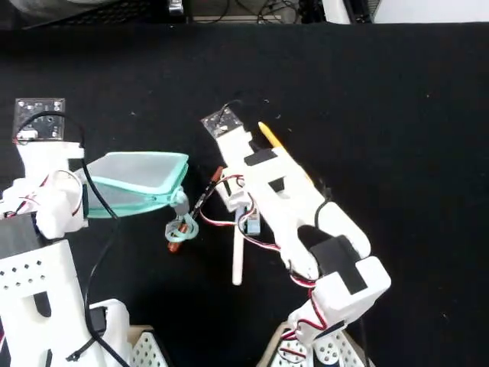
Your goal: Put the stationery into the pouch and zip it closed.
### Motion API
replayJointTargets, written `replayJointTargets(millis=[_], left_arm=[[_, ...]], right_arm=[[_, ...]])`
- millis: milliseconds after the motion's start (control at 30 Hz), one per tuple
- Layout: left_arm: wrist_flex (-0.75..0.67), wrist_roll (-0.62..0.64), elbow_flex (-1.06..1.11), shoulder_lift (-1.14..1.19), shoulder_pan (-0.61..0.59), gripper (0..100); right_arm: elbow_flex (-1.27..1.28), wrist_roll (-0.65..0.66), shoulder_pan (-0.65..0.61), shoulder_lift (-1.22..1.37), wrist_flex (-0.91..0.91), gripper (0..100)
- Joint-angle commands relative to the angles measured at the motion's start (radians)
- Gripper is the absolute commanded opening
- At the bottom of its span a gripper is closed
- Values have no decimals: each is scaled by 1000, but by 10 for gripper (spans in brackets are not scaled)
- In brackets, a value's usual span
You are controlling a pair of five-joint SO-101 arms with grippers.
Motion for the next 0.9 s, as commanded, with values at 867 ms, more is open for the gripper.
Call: replayJointTargets(millis=[867], left_arm=[[-18, 78, 50, 5, 19, 29]], right_arm=[[315, 190, 52, -374, -247, 12]])
